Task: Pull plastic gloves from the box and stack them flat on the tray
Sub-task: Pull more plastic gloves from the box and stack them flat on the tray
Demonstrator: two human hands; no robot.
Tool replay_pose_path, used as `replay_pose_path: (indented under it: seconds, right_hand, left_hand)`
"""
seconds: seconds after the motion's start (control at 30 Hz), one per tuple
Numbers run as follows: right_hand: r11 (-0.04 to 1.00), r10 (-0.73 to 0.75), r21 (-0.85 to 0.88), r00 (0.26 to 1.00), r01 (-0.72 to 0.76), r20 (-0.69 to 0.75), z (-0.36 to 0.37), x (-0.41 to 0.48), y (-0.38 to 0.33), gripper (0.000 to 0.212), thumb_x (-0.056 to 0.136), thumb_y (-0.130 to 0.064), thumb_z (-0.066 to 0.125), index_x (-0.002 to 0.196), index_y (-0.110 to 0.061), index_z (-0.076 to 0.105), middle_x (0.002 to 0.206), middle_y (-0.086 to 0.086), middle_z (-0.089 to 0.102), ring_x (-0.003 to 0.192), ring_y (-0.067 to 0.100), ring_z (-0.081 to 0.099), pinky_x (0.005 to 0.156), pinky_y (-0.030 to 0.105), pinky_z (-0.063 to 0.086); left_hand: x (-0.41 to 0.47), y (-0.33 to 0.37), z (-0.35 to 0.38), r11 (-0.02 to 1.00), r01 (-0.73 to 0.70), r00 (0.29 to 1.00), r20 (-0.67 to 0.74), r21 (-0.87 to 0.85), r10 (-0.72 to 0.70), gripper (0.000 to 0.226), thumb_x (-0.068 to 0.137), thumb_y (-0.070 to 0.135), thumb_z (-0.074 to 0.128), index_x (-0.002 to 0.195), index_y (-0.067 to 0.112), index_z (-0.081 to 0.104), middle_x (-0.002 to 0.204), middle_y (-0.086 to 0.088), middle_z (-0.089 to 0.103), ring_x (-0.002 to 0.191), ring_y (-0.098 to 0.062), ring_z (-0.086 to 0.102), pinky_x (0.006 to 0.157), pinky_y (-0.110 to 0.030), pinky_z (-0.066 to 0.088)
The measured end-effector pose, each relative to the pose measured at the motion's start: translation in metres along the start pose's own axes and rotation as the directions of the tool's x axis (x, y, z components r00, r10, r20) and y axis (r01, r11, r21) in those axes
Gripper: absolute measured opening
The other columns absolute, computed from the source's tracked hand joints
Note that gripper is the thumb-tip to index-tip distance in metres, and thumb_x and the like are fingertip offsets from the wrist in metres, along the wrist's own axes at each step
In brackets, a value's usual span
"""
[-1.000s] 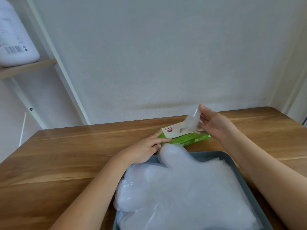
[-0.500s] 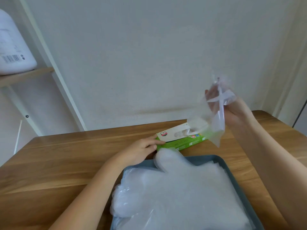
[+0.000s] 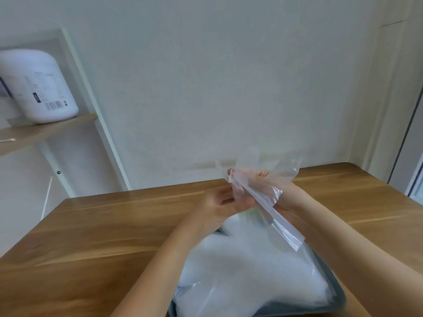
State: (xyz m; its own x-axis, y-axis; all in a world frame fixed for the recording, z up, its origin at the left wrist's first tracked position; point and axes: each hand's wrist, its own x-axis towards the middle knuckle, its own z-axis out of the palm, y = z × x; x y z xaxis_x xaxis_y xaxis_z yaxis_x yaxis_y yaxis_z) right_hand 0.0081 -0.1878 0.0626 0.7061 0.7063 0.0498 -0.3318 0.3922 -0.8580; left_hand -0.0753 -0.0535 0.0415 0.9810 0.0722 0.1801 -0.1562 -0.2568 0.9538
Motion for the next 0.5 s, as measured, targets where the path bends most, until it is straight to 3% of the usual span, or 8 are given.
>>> replay_pose_path:
  seconds: [0.1, 0.17, 0.27, 0.33, 0.43, 0.5]
  right_hand:
    - [0.992, -0.003, -0.128, 0.995, 0.015, 0.099, 0.005, -0.010, 0.005, 0.002, 0.080, -0.002, 0.054, 0.082, -0.001, 0.054, 0.059, 0.001, 0.061, 0.050, 0.010, 0.060, 0.049, 0.015, 0.046]
    - [0.992, -0.018, -0.124, 0.998, 0.025, 0.057, 0.000, -0.012, 0.002, 0.020, 0.069, -0.007, 0.066, 0.086, 0.003, 0.061, 0.071, 0.009, 0.064, 0.068, 0.021, 0.061, 0.060, 0.022, 0.050]
    - [0.991, 0.064, -0.107, 0.992, -0.076, -0.107, -0.011, -0.020, 0.003, 0.063, 0.072, -0.050, 0.061, 0.112, -0.001, 0.063, 0.109, 0.018, 0.068, 0.100, 0.032, 0.065, 0.083, 0.035, 0.054]
    - [0.982, 0.113, -0.152, 0.993, -0.116, -0.032, -0.015, -0.029, 0.006, 0.077, 0.071, -0.061, 0.065, 0.122, -0.004, 0.059, 0.121, 0.016, 0.065, 0.109, 0.031, 0.064, 0.087, 0.039, 0.054]
    - [0.957, 0.141, -0.272, 0.982, -0.103, 0.123, -0.012, -0.045, 0.014, 0.056, 0.077, -0.040, 0.072, 0.121, -0.007, 0.062, 0.123, 0.012, 0.065, 0.111, 0.022, 0.063, 0.092, 0.030, 0.053]
    - [0.963, 0.120, -0.257, 0.986, -0.087, 0.113, -0.008, -0.046, 0.020, 0.047, 0.078, -0.025, 0.075, 0.119, -0.004, 0.064, 0.121, 0.014, 0.065, 0.108, 0.020, 0.063, 0.088, 0.026, 0.053]
  left_hand:
    - [-0.014, -0.005, 0.006, 0.992, 0.112, 0.993, -0.043, -0.052, -0.114, 0.009, 0.089, 0.013, 0.065, 0.085, 0.005, 0.068, 0.074, 0.002, 0.071, 0.071, -0.010, 0.067, 0.074, -0.022, 0.052]
    - [-0.018, -0.005, 0.008, 0.948, 0.154, 0.981, -0.073, -0.279, -0.181, 0.011, 0.085, 0.012, 0.062, 0.075, 0.007, 0.064, 0.063, -0.001, 0.067, 0.057, -0.010, 0.064, 0.063, -0.024, 0.052]
    - [-0.019, -0.003, 0.002, 0.713, 0.116, 0.959, -0.108, -0.692, -0.262, 0.019, 0.087, 0.014, 0.056, 0.082, 0.006, 0.073, 0.074, -0.006, 0.072, 0.063, -0.013, 0.070, 0.056, -0.024, 0.055]
    - [-0.021, -0.004, -0.005, 0.627, 0.090, 0.947, -0.129, -0.774, -0.295, 0.024, 0.095, 0.016, 0.051, 0.086, 0.006, 0.072, 0.081, -0.007, 0.073, 0.068, -0.014, 0.070, 0.055, -0.023, 0.055]
    - [-0.021, -0.007, -0.010, 0.614, 0.072, 0.944, -0.145, -0.786, -0.296, 0.024, 0.097, 0.021, 0.049, 0.100, 0.007, 0.068, 0.094, -0.006, 0.072, 0.079, -0.015, 0.068, 0.068, -0.025, 0.054]
    - [-0.020, -0.009, -0.008, 0.639, 0.082, 0.946, -0.143, -0.765, -0.293, 0.030, 0.095, 0.022, 0.049, 0.111, 0.003, 0.066, 0.101, -0.009, 0.071, 0.086, -0.016, 0.068, 0.074, -0.026, 0.052]
